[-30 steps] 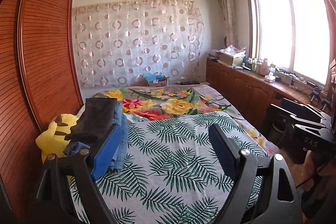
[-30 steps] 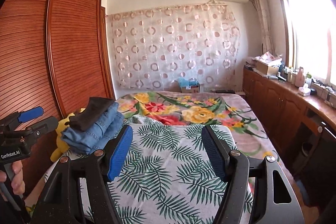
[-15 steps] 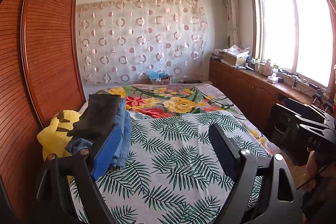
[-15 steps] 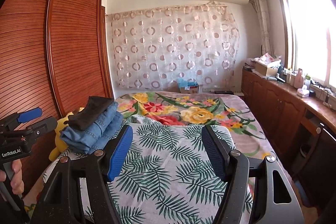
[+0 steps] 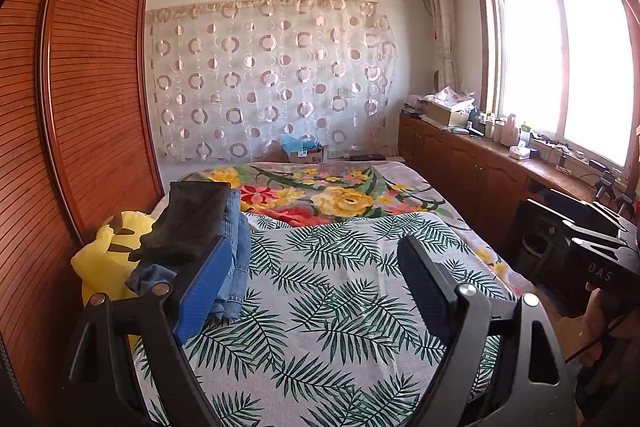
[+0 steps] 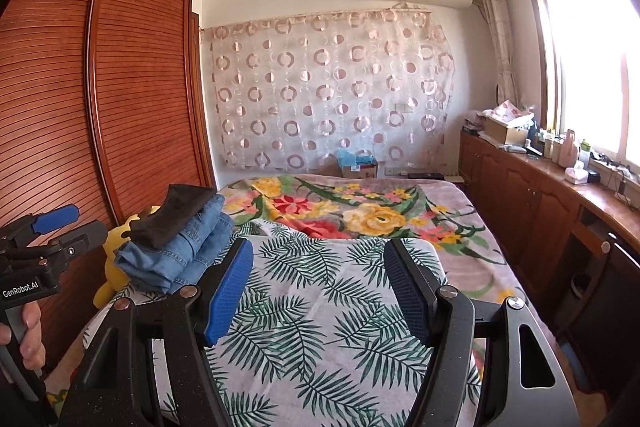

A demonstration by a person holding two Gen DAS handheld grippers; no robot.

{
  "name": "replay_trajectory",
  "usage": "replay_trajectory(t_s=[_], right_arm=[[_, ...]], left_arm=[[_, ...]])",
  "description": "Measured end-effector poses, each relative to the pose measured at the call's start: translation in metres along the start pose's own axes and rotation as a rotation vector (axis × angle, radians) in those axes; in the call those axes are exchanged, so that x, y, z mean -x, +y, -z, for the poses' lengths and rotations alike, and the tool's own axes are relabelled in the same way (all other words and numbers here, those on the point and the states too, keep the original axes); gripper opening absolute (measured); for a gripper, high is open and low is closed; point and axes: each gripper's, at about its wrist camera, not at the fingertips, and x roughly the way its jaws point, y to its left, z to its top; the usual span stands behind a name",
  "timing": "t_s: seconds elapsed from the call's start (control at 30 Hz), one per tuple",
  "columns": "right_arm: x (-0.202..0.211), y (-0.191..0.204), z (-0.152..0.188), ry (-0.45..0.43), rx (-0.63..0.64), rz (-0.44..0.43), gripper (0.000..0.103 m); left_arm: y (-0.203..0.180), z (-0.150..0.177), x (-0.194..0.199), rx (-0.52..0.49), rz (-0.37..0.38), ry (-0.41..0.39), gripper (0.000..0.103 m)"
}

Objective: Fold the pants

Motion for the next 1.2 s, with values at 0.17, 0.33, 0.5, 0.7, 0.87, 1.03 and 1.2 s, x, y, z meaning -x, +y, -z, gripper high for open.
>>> replay_trajectory(t_s=[0.17, 0.33, 0.5, 0.7, 0.87, 1.03, 1.2], right_arm=[[-0.0011, 0.0001, 0.0007, -0.003, 0.003, -0.001, 0.07], [-0.0012, 0.0, 0.0007, -0.004, 0.004, 0.0, 0.07], [-0.0019, -0.0008, 0.0014, -0.004, 0.003, 0.0, 0.07], [-0.0024, -0.0014, 0.0016, -0.002, 0.003, 0.001, 0.07], [-0.0026, -0.0016, 0.0021, -0.005, 0.002, 0.002, 0.07], [-0.0025, -0.0009, 0.0027, -0.007, 0.004, 0.001, 0.07], [-0.0033, -0.0021, 0.0024, -0.007, 0.004, -0.002, 0.07]], left_arm=[[-0.0001, -0.0001, 0.0002, 0.001, -0.001, 0.0, 0.085], [0.0008, 0.0001, -0.0004, 0.001, -0.001, 0.0, 0.085], [0.0005, 0.0006, -0.0004, 0.001, -0.001, 0.001, 0.085], [0.0006, 0.0006, -0.0002, 0.002, -0.001, 0.001, 0.085], [-0.0005, 0.0003, 0.0005, 0.001, -0.001, 0.0, 0.085], [-0.0006, 0.0002, 0.0006, 0.001, -0.001, 0.0, 0.085], [0.0014, 0.0005, -0.001, 0.0, -0.001, 0.0, 0.085]])
